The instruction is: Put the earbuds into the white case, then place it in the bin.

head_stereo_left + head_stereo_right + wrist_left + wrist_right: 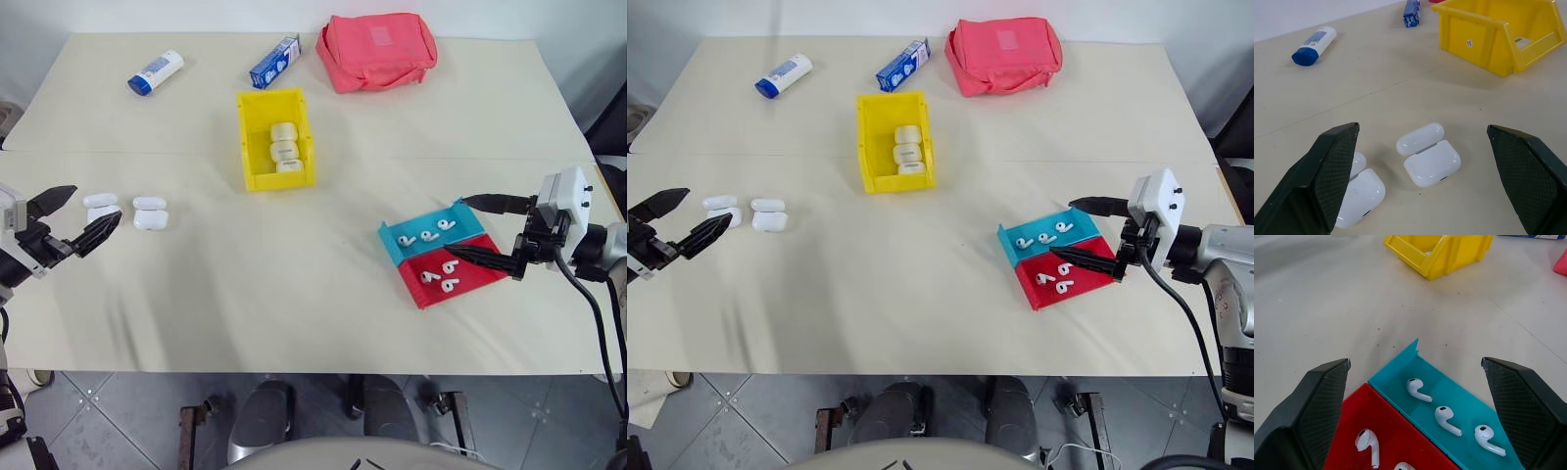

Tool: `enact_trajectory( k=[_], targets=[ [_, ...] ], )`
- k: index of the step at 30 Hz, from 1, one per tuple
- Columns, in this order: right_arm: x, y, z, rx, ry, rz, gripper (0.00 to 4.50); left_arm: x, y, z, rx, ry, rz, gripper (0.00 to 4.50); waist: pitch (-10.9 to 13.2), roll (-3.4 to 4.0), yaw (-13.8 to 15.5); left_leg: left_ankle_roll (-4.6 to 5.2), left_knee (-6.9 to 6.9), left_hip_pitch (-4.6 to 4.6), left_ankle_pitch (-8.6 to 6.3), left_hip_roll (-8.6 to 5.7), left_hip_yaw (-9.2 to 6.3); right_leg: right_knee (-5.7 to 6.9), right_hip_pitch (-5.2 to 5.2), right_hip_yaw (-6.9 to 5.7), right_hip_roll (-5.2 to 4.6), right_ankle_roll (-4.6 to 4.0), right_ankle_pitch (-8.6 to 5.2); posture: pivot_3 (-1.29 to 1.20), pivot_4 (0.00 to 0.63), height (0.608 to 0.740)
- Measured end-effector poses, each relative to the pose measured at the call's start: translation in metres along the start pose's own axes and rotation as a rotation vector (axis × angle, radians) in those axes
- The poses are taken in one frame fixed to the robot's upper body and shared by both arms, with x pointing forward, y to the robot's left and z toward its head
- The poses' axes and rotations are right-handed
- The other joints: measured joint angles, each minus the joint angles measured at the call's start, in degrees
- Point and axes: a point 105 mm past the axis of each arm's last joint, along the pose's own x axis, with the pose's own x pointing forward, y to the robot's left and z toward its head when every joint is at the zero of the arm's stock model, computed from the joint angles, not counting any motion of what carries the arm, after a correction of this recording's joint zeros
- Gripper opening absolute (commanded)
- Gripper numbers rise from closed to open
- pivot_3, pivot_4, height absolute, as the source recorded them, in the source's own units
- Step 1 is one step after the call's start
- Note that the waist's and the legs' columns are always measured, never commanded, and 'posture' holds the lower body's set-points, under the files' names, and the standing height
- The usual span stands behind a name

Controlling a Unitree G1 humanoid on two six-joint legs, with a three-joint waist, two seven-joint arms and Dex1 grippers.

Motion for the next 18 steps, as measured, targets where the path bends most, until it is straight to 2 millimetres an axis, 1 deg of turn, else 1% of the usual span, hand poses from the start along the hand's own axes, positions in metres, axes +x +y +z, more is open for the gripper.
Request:
enact_trajectory(
  k=[2, 6, 11, 14, 18],
  targets=[
    [0.0, 0.0, 0.0, 0.0, 0.0, 0.0, 4.5, 0.0, 0.0, 0.002, 0.015, -0.006, 0.003, 4.44, 0.0, 0.0, 0.0, 0.0, 0.0, 0.0, 0.0, 0.0, 0.0, 0.0, 0.0, 0.0, 0.0, 0.0, 0.0, 0.0, 0.15, 0.74],
    [0.0, 0.0, 0.0, 0.0, 0.0, 0.0, 4.5, 0.001, 0.007, -0.001, 0.01, 0.017, 0.066, 4.44, 0.0, 0.0, 0.0, 0.0, 0.0, 0.01, 0.0, 0.0, 0.0, 0.0, 0.0, 0.01, 0.01, 0.0, 0.0, 0.0, 0.15, 0.74],
    [0.0, 0.0, 0.001, -0.003, -0.001, 0.001, 4.5, -0.001, 0.003, -0.002, 0.012, 0.041, 0.069, 4.44, 0.0, 0.0, 0.0, 0.0, 0.0, 0.01, 0.0, 0.0, 0.01, 0.0, 0.0, 0.02, 0.0, 0.0, 0.0, 0.0, 0.15, 0.74],
    [0.001, -0.004, 0.005, -0.015, -0.007, 0.005, 4.5, -0.022, 0.005, -0.012, -0.012, 0.103, 0.107, 4.44, 0.0, 0.01, -0.4, -0.05, -0.03, 0.04, -0.04, 0.09, 0.08, -0.01, -0.01, 0.02, 0.05, -0.03, -0.02, 0.0, 0.15, 0.74],
    [0.002, -0.004, 0.008, -0.03, -0.012, 0.019, 4.5, -0.05, 0.004, -0.016, -0.055, 0.125, 0.109, 4.44, 0.0, 0.02, -0.3, -0.16, -0.02, 0.04, -0.11, 0.19, 0.08, -0.04, -0.02, 0.0, 0.11, -0.09, -0.05, 0.0, 0.15, 0.74]
  ],
)
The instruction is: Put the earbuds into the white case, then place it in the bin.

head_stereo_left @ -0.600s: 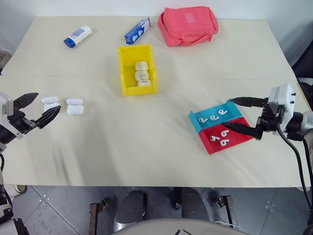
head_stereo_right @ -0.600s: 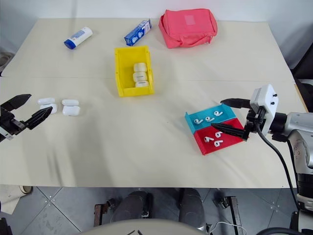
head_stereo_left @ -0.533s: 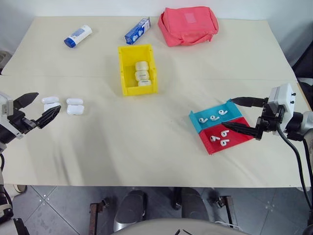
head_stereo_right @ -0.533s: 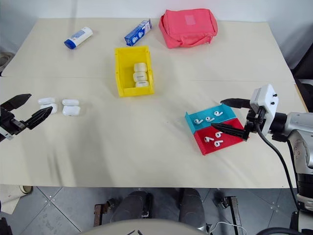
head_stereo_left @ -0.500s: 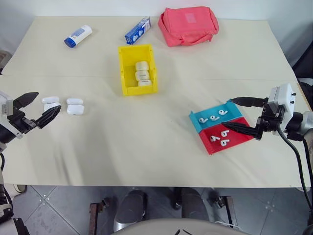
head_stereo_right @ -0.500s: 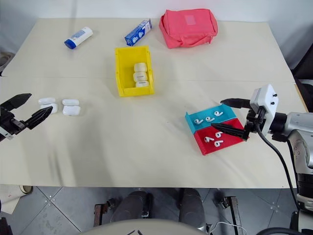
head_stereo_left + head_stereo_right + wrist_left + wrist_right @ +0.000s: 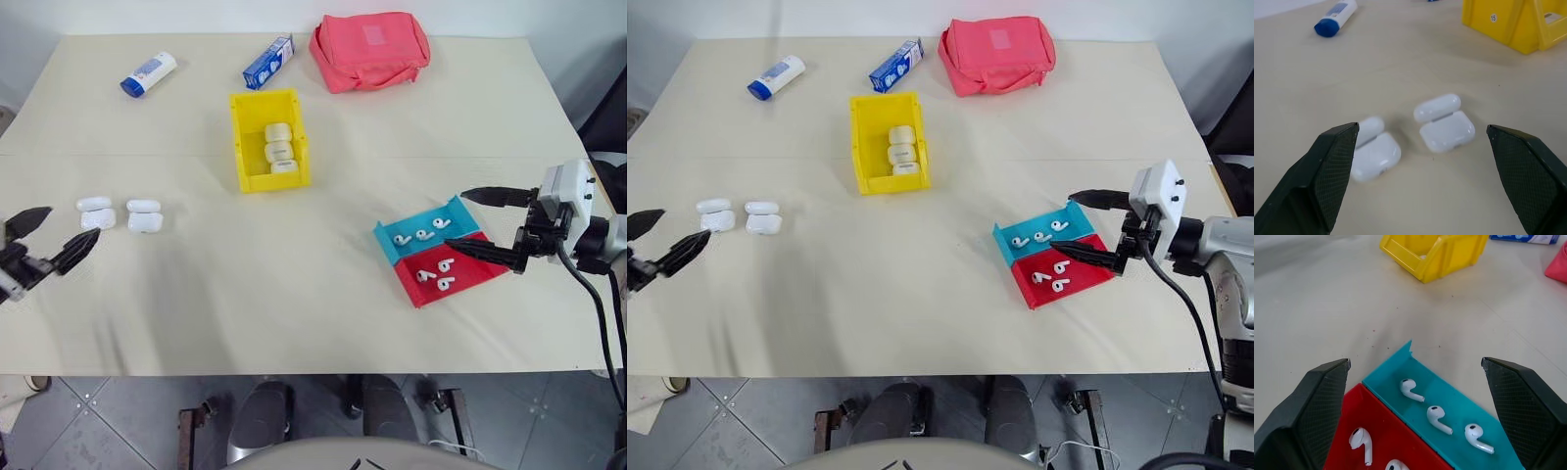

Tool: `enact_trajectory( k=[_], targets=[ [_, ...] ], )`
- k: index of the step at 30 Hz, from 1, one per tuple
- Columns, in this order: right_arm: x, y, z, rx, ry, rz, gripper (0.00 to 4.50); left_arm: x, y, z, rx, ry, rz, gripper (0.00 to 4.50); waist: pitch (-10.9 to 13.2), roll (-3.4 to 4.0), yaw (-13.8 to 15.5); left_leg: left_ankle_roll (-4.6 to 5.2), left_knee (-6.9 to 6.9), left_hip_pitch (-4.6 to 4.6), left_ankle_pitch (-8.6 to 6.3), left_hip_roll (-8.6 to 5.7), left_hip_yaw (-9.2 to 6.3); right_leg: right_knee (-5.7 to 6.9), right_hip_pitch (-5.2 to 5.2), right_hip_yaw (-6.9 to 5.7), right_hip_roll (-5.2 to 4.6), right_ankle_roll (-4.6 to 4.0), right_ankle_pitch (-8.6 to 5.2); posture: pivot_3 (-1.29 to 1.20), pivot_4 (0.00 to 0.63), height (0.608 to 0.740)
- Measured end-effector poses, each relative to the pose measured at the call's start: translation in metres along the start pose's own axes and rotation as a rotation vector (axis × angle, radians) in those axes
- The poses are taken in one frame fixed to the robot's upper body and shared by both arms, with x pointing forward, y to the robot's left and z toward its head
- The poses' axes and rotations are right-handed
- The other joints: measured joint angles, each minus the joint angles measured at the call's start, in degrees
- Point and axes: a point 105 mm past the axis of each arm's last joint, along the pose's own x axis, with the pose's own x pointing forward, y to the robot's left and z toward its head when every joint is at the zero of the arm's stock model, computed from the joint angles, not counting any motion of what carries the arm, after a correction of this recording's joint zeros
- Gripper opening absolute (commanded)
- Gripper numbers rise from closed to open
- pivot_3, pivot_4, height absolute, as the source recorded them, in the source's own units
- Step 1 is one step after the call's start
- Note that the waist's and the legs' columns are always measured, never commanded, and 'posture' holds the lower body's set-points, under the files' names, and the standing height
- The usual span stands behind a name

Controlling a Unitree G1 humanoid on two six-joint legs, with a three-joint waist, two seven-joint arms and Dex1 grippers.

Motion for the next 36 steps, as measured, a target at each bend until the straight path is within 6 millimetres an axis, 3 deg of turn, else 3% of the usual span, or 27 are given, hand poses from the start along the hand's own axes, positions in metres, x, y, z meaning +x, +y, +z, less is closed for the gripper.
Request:
enact_trajectory(
  k=[4, 9, 13, 17, 20, 26, 31, 36],
  targets=[
    [0.004, 0.0, 0.002, -0.013, -0.002, 0.028, 4.5, -0.014, 0.002, -0.007, -0.008, 0.028, 0.011, 4.44, 0.0, -0.01, 0.5, -0.02, 0.06, -0.05, -0.02, -0.02, -0.1, -0.01, 0.0, 0.01, -0.01, -0.1, 0.04, 0.0, 0.15, 0.74],
    [0.015, -0.002, 0.012, -0.054, -0.029, 0.061, 4.5, -0.009, -0.001, -0.002, -0.005, 0.035, 0.019, 4.44, 0.0, -0.04, 0.4, -0.01, 0.04, -0.09, -0.04, -0.02, -0.16, -0.02, 0.0, 0.05, -0.04, -0.11, 0.05, 0.0, 0.15, 0.74],
    [0.023, -0.004, 0.019, -0.072, -0.049, 0.089, 4.5, 0.014, -0.014, 0.017, 0.02, 0.076, -0.003, 4.44, 0.0, -0.08, 0.4, -0.02, 0.05, -0.14, -0.04, -0.04, -0.17, 0.0, -0.01, 0.07, -0.01, -0.12, 0.05, 0.0, 0.15, 0.74],
    [0.029, -0.004, 0.025, -0.1, -0.06, 0.119, 4.5, 0.045, -0.03, 0.044, 0.038, 0.249, 0.004, 4.44, 0.1, -0.15, 0.4, 0.03, 0.05, -0.06, 0.01, -0.1, -0.17, 0.06, 0.03, 0.06, 0.04, -0.11, 0.06, 0.0, 0.15, 0.74],
    [0.031, -0.003, 0.023, -0.094, -0.057, 0.133, 4.5, 0.057, -0.044, 0.058, 0.031, 0.317, 0.013, 4.44, 0.1, -0.14, 0.2, 0.27, 0.0, -0.02, 0.15, -0.09, -0.1, 0.05, 0.02, 0.07, 0.09, -0.11, 0.06, 0.0, 0.15, 0.74],
    [0.032, -0.002, 0.018, -0.084, -0.053, 0.144, 4.5, 0.073, -0.059, 0.049, -0.091, 0.598, 0.071, 4.44, 0.1, -0.2, 0.2, 0.08, 0.04, 0.05, 0.21, 0.19, 0.02, 0.07, 0.03, 0.15, 0.45, -0.11, 0.06, 0.0, 0.15, 0.74],
    [0.031, 0.0, 0.015, -0.075, -0.053, 0.15, 4.5, 0.088, -0.04, 0.047, -0.177, 0.677, 0.2, 4.44, 0.1, -0.22, 0.2, -0.14, 0.03, 0.12, 0.21, 0.42, 0.02, 0.08, 0.02, 0.16, 0.67, -0.16, 0.03, 0.0, 0.15, 0.74],
    [0.033, 0.002, 0.015, -0.076, -0.056, 0.159, 4.5, 0.103, -0.035, 0.05, -0.241, 0.702, 0.236, 4.44, 0.1, -0.25, 0.2, -0.16, 0.05, 0.13, 0.22, 0.38, 0.06, 0.07, 0.02, 0.22, 0.65, -0.16, 0.03, 0.0, 0.15, 0.74]
  ],
)
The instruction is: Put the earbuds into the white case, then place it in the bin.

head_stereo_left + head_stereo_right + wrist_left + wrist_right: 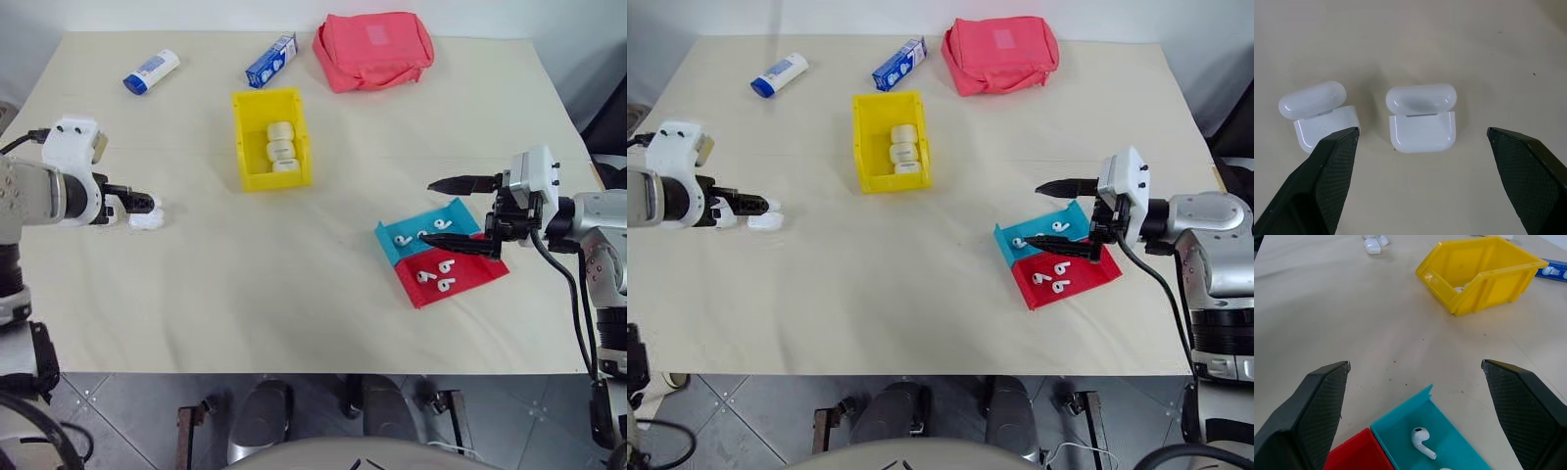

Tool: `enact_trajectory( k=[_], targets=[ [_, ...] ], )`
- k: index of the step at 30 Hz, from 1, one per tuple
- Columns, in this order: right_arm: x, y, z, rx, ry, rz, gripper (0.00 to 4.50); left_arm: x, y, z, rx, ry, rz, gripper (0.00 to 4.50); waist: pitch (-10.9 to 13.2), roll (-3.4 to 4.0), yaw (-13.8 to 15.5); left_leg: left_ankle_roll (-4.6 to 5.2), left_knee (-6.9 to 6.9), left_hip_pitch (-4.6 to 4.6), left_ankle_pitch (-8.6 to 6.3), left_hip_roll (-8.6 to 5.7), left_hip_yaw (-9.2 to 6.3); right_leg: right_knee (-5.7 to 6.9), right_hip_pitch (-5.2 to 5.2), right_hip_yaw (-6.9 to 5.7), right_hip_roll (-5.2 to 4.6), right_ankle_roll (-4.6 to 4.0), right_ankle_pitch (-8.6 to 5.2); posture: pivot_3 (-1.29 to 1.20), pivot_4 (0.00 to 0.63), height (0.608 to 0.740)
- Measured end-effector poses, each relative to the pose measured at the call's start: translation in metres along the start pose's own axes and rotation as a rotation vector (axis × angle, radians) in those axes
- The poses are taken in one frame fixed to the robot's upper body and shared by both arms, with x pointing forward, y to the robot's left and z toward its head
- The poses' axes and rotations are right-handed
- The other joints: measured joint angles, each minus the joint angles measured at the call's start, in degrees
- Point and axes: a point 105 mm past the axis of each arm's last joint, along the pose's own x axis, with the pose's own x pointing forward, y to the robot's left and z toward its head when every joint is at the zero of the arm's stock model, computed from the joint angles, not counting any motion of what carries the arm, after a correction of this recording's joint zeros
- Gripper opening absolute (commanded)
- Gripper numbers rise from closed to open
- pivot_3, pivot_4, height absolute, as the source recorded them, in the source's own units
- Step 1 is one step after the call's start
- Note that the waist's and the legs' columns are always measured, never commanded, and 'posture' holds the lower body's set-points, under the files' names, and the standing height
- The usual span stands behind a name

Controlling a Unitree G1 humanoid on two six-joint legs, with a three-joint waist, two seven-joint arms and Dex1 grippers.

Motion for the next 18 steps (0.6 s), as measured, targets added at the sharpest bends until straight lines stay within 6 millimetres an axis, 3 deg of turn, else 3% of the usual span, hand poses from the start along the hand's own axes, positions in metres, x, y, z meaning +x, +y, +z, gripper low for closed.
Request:
enact_trajectory(
  k=[4, 18],
  targets=[
    [0.0, 0.002, -0.001, 0.005, 0.002, 0.002, 4.5, 0.013, -0.011, -0.004, -0.019, 0.059, -0.047, 4.44, 0.0, -0.01, 0.0, -0.05, 0.03, 0.0, 0.04, 0.01, 0.03, 0.01, 0.0, 0.0, 0.01, 0.0, 0.0, 0.0, 0.15, 0.74],
    [-0.001, 0.009, -0.008, 0.036, 0.008, -0.004, 4.5, 0.038, -0.005, -0.022, -0.078, 0.19, -0.012, 4.44, 0.0, -0.13, 0.1, -0.08, 0.06, 0.03, 0.09, -0.01, 0.05, 0.05, 0.03, 0.0, 0.02, 0.0, 0.0, 0.0, 0.15, 0.74]
  ],
)
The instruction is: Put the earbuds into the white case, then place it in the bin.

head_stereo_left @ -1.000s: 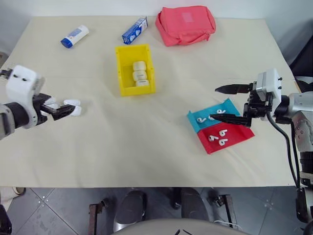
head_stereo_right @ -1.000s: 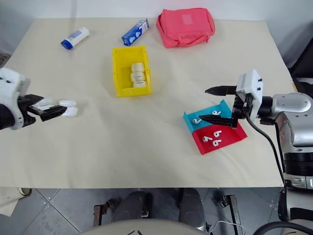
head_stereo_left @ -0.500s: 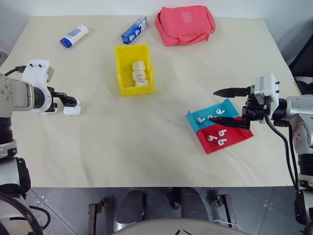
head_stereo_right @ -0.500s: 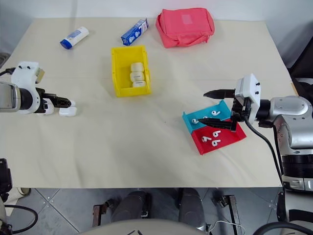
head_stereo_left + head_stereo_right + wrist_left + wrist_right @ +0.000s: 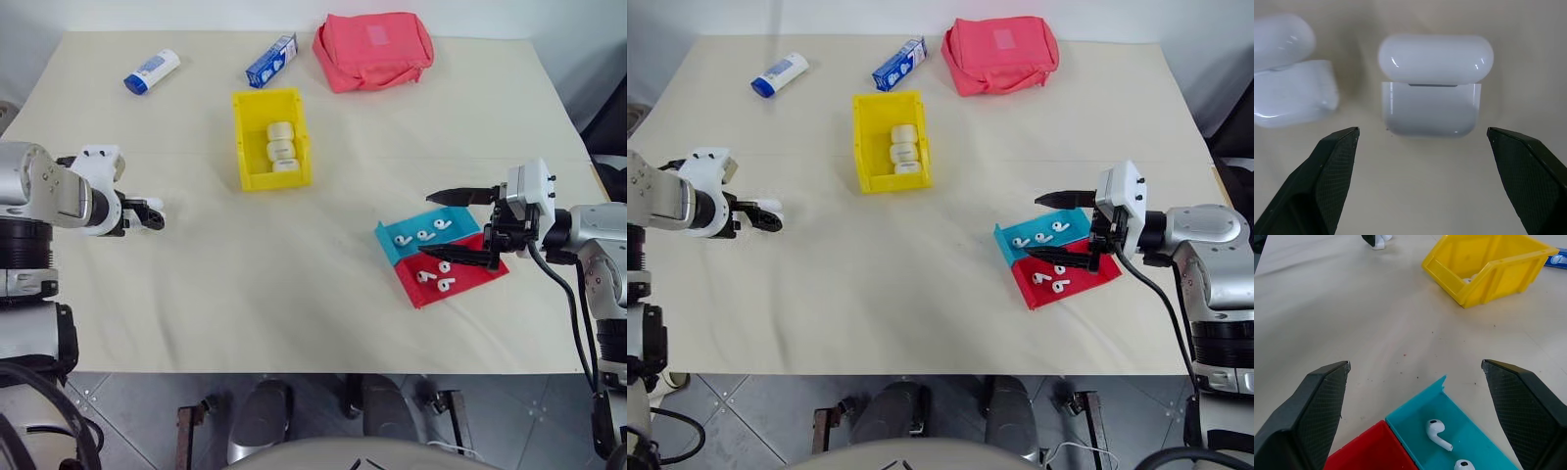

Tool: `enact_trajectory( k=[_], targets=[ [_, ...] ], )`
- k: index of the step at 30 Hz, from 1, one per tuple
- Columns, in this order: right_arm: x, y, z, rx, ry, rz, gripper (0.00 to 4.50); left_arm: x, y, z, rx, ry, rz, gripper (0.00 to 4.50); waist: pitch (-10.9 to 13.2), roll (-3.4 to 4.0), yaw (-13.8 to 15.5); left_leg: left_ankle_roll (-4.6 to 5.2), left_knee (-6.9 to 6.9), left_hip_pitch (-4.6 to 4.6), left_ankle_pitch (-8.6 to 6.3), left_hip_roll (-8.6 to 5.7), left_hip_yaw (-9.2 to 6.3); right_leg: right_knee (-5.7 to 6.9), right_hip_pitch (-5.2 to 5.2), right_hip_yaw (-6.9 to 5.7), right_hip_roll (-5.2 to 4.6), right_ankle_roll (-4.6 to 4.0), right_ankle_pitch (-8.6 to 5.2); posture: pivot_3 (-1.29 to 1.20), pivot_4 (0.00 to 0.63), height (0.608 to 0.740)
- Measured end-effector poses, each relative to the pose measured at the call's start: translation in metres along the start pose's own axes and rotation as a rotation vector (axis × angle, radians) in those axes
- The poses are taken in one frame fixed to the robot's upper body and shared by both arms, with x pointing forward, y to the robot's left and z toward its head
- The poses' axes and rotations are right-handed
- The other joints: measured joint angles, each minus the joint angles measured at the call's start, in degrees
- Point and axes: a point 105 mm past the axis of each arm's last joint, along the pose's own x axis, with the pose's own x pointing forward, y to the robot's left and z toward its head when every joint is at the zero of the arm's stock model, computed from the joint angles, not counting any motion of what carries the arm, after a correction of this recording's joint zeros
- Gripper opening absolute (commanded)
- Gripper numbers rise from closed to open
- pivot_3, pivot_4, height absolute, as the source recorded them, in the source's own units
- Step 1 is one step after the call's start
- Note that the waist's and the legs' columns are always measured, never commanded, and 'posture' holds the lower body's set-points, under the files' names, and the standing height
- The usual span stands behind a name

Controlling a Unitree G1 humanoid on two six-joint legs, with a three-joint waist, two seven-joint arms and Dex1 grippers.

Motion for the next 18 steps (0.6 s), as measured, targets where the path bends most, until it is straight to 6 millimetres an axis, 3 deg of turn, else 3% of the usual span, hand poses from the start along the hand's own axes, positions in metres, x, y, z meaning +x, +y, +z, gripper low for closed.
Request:
enact_trajectory(
  k=[8, 18],
  targets=[
    [0.0, 0.0, 0.001, -0.002, 0.003, -0.002, 4.5, 0.01, -0.003, 0.013, 0.003, -0.05, -0.017, 4.44, 0.0, -0.02, 0.0, 0.0, 0.1, -0.04, 0.0, -0.01, 0.0, 0.01, 0.0, -0.01, -0.01, 0.0, 0.0, 0.0, 0.15, 0.74],
    [-0.003, -0.001, 0.002, 0.003, 0.019, -0.007, 4.5, 0.015, -0.002, 0.013, -0.001, -0.035, -0.02, 4.44, 0.0, -0.02, 0.0, 0.01, 0.15, -0.03, 0.01, 0.01, 0.16, 0.07, 0.0, -0.01, 0.0, 0.0, 0.0, 0.0, 0.15, 0.74]
  ],
)
